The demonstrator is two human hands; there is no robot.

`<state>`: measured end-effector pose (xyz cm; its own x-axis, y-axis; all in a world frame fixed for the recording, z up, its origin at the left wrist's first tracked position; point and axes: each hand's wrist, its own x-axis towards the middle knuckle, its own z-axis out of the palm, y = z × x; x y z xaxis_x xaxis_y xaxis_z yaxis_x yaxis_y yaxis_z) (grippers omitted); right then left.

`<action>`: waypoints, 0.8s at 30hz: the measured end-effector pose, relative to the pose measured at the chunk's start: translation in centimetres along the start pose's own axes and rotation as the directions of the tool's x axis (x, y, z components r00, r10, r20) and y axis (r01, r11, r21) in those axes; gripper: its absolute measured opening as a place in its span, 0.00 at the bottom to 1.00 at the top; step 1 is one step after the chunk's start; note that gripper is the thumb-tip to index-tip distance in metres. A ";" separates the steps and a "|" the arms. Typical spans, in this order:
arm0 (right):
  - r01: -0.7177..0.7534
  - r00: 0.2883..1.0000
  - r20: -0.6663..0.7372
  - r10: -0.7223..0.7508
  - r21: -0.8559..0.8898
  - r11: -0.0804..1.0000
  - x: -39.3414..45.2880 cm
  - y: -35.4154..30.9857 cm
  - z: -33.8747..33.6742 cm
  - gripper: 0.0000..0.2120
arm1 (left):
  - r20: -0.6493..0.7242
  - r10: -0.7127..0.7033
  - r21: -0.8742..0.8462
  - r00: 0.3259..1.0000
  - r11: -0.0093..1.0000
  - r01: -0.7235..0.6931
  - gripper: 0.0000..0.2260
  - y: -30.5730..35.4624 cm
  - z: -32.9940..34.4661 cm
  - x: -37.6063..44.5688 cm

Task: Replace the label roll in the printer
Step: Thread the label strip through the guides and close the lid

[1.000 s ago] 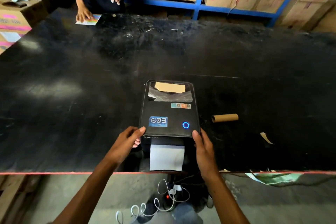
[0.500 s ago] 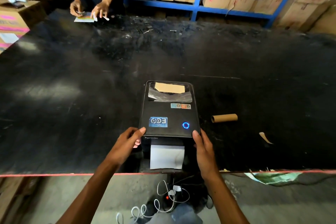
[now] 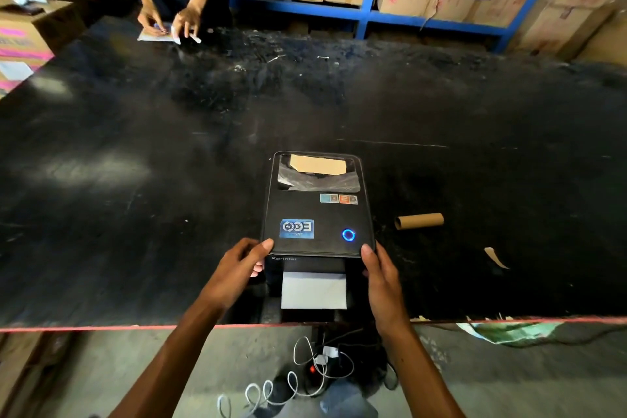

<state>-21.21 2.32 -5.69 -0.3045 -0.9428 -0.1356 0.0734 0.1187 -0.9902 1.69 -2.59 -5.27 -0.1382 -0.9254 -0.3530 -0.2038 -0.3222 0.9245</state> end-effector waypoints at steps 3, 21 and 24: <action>0.006 1.000 0.004 -0.006 0.003 1.000 0.0 0.0 0.0 0.30 | -0.002 0.001 -0.006 1.000 1.000 -0.001 0.23 0.1 0.1 0.0; -0.006 1.000 0.016 0.006 -0.010 1.000 -0.4 -0.5 0.0 0.27 | -0.006 0.017 -0.014 1.000 1.000 -0.017 0.24 0.1 0.2 -0.2; -0.015 1.000 0.016 0.015 -0.009 1.000 -0.4 -0.4 -0.1 0.28 | -0.013 0.023 -0.022 1.000 0.999 -0.024 0.26 0.0 0.3 -0.3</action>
<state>-21.22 2.67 -5.26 -0.2884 -0.9457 -0.1497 0.0692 0.1354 -0.9884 1.42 -2.28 -5.16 -0.1304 -0.9351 -0.3295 -0.1791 -0.3047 0.9355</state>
